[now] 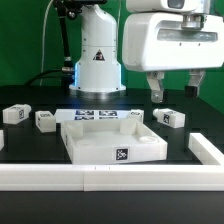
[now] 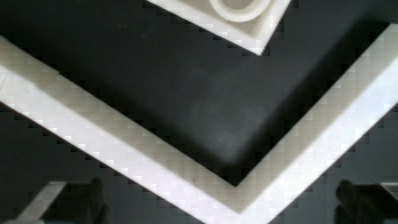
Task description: Assemble one leg
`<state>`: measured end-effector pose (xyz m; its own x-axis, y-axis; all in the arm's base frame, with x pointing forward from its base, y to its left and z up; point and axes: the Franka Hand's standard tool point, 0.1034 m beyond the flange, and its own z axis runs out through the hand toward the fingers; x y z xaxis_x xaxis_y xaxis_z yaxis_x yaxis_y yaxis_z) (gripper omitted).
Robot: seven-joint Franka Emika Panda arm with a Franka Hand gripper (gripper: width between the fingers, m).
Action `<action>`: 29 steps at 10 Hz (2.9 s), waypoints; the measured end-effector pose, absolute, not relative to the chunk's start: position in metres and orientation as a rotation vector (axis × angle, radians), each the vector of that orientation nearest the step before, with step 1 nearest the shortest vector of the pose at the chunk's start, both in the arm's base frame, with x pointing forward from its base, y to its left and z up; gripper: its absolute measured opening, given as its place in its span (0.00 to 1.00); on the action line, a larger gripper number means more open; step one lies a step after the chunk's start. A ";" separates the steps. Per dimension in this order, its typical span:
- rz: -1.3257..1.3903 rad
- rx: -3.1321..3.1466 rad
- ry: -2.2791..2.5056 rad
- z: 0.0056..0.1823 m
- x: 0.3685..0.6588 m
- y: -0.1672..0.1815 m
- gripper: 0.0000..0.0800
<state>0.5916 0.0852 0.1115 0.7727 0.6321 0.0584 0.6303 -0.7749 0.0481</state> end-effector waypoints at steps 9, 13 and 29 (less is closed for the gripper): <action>-0.137 2.690 1.660 0.074 0.541 0.066 0.81; 0.014 2.524 1.841 0.076 0.522 0.060 0.81; -0.037 2.000 2.306 0.051 0.461 0.016 0.81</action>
Offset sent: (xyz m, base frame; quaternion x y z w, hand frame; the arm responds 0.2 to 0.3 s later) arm -0.0300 -0.0063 -0.0197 0.0637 -0.0620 -0.1934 0.9771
